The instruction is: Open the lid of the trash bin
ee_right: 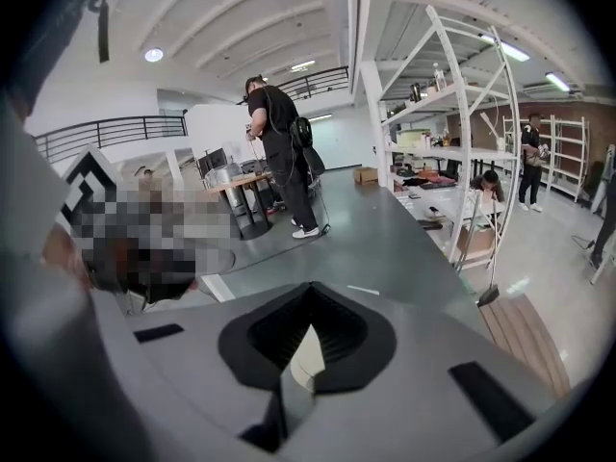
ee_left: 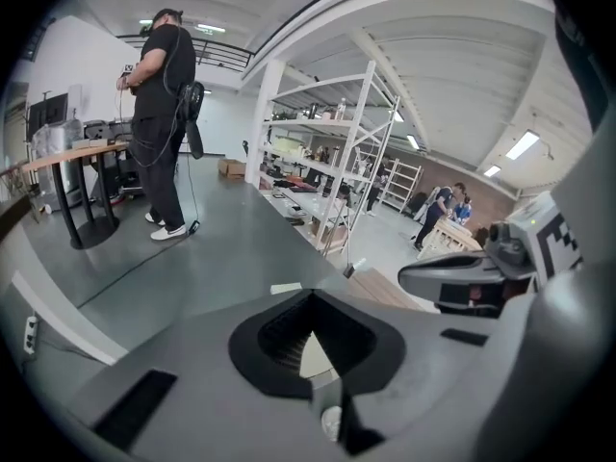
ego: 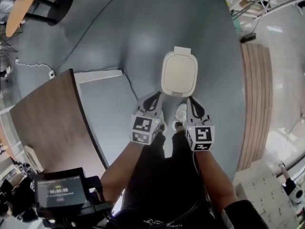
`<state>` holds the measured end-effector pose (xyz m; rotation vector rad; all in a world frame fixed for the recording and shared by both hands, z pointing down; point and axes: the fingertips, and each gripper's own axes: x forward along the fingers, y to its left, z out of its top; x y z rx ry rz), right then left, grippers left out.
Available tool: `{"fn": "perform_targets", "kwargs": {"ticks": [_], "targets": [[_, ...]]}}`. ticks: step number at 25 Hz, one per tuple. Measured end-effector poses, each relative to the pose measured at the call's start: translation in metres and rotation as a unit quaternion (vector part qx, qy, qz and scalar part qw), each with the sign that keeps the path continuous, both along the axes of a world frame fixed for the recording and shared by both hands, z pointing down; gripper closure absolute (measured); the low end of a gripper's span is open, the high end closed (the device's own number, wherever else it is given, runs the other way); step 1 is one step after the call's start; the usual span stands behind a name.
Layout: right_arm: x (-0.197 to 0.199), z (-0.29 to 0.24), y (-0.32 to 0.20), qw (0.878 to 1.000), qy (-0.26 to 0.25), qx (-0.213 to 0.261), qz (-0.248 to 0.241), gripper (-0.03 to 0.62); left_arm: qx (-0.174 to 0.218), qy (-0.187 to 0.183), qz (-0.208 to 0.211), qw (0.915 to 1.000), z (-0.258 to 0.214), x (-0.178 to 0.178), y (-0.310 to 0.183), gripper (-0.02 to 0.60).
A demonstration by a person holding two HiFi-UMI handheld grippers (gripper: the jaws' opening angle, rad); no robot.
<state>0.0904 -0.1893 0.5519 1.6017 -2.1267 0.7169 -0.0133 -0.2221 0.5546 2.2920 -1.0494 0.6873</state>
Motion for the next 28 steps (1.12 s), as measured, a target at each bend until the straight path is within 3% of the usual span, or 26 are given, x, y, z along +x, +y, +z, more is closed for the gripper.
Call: {"fn": "perform_targets", "kwargs": {"ticks": [14, 20, 28], "targets": [[-0.009, 0.182, 0.027, 0.997, -0.005, -0.079, 0.023, 0.594, -0.047, -0.024, -0.072, 0.996, 0.176, -0.004, 0.003, 0.581], [-0.024, 0.197, 0.022, 0.995, -0.001, -0.089, 0.033, 0.594, -0.052, -0.039, -0.043, 0.997, 0.191, -0.001, 0.006, 0.581], [-0.025, 0.28, 0.043, 0.992, 0.019, -0.121, 0.037, 0.594, -0.061, -0.058, -0.024, 0.9962, 0.273, -0.001, 0.03, 0.581]]}}
